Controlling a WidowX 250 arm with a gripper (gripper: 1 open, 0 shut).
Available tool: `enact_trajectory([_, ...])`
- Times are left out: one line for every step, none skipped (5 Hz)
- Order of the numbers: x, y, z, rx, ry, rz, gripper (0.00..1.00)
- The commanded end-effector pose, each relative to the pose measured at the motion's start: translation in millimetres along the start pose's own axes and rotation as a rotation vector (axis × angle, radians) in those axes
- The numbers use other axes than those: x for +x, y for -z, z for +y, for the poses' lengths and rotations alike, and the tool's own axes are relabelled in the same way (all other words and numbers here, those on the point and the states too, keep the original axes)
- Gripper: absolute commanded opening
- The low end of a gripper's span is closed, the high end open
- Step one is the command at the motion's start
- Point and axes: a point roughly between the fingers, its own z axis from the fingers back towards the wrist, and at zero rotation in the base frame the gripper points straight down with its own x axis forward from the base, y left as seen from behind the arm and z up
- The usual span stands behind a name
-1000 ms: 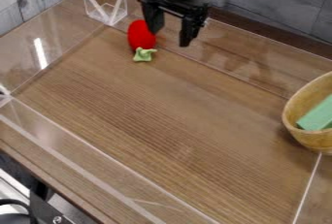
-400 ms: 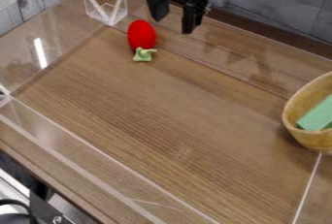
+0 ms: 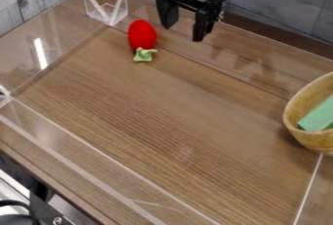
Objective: Put the green stick in the brown bowl
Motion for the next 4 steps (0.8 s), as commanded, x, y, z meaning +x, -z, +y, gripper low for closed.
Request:
enact_trajectory([-3.4, -32.7, 6, 0.017, -0.023, -0.068, 1.00])
enact_trajectory([-11.6, -30.9, 12, 0.025, -0.077, -0.060, 1.00])
enact_trajectory([-16.3, -25.7, 14, 0.032, -0.114, -0.046, 1.00])
enact_trajectory([-9.0, -22.4, 0, 0.023, -0.067, -0.048, 1.00])
